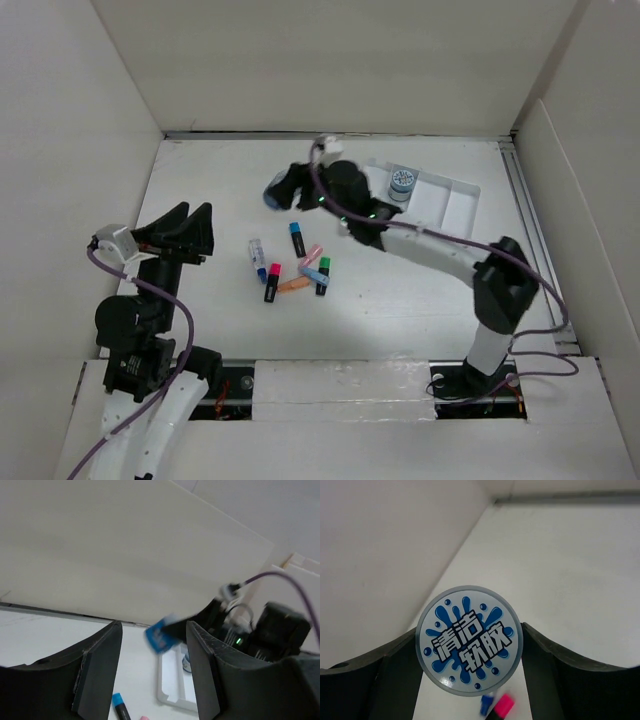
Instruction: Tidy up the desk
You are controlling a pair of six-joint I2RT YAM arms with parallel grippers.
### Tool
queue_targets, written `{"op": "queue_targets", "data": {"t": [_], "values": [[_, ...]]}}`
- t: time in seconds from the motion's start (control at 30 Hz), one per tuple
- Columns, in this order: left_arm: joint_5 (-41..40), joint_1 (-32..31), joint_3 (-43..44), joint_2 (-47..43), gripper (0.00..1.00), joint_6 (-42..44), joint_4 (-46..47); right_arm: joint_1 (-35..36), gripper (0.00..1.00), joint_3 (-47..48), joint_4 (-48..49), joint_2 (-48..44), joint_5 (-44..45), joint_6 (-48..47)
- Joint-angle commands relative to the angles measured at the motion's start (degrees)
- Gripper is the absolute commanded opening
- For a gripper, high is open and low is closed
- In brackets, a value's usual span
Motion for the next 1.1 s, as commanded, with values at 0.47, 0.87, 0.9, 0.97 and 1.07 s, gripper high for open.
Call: {"op": "queue_targets", "data": {"t": [0.47, 0.87, 0.9, 0.97, 1.07], "values": [[8.5, -0.1, 0.9, 6.8, 0.50, 0.4, 2.5, -27.1, 0.39, -17.7, -4.2, -9.5, 4.9, 8.9], [9.2, -0.1, 0.7, 7.7, 0.50, 0.3, 2.9, -27.6, 0.41, -21.0, -7.4, -8.1, 13.7, 10.3], [9.3, -0.1, 0.8, 7.5, 0.50, 0.2, 2.9, -27.6, 0.42, -20.9, -7.6, -7.9, 14.3, 10.4], [9.1, -0.1, 0.6, 7.1, 0.50, 0.5, 3.3, -27.1, 0.50, -20.2, -8.9, -7.6, 16.1, 10.5], [8.3, -0.1, 0.7, 7.5, 0.50, 0.6, 2.8, -27.1, 0.59, -19.7, -9.2, -7.6, 16.1, 10.5]]}}
